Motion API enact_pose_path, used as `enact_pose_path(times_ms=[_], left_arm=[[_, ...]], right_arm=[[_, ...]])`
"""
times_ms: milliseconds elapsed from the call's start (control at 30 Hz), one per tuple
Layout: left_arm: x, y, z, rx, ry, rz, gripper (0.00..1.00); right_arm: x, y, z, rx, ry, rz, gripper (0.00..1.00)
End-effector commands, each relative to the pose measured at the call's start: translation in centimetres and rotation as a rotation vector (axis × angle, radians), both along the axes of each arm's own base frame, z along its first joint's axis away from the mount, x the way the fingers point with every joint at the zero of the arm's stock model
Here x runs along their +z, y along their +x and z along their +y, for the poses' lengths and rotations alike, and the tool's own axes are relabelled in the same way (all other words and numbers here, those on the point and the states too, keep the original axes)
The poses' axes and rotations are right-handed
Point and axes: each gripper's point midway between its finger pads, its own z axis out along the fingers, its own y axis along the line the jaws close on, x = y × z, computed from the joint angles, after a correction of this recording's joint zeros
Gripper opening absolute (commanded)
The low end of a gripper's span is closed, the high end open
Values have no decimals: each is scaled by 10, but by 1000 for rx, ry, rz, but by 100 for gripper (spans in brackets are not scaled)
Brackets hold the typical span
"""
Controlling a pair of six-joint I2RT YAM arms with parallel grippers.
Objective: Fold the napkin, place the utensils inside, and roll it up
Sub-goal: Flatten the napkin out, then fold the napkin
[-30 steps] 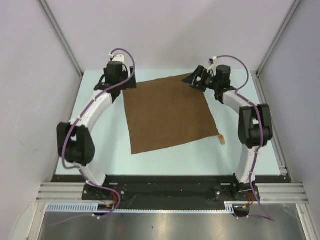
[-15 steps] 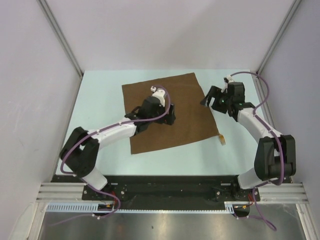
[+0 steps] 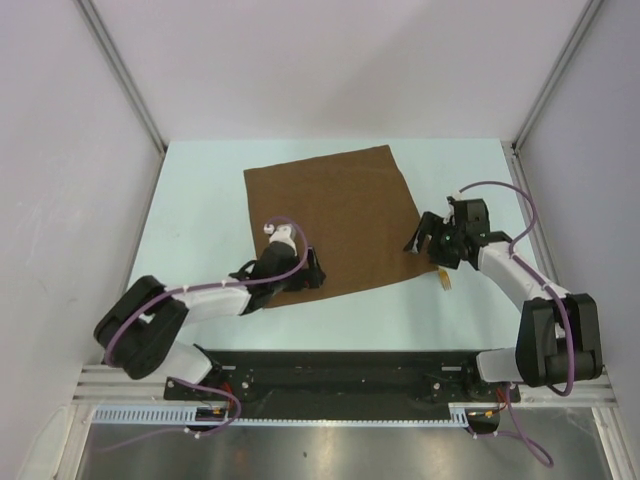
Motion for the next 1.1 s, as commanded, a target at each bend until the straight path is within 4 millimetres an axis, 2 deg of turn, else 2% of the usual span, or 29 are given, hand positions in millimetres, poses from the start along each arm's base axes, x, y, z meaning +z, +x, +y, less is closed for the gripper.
enact_pose_path(times_ms=[0, 67, 100, 133, 200, 233, 467, 667, 767, 967, 1000, 1067], left_arm=[[2, -9, 28, 156, -19, 7, 100], [-2, -16, 42, 185, 11, 4, 100], [4, -15, 51, 215, 19, -21, 100], [-1, -20, 58, 223, 36, -15, 100], [2, -22, 64, 241, 37, -29, 100], [-4, -25, 70, 250, 49, -18, 100], [-15, -35, 79, 264, 46, 9, 100], [-4, -35, 76, 222, 42, -13, 100], [13, -32, 75, 201, 52, -35, 100], [72, -22, 66, 132, 16, -108, 100], [87, -18, 68, 125, 8, -127, 100], [101, -15, 69, 113, -5, -144, 100]], right_arm=[[-8, -12, -11, -49, -22, 47, 88], [-13, -14, -13, -58, -24, 65, 88], [-15, -16, -13, -53, -24, 77, 88], [-15, -17, -13, -55, -20, 80, 88], [-17, -20, -12, -57, -13, 87, 88], [-18, -22, -14, -63, -21, 89, 88], [-32, -27, -21, -84, -53, 127, 86], [-45, -18, -34, -133, -65, 145, 79], [-50, -12, -40, -162, -64, 152, 76], [-56, -3, -51, -209, -63, 146, 70], [-57, -2, -52, -214, -61, 147, 68], [-58, 1, -53, -215, -60, 145, 66]])
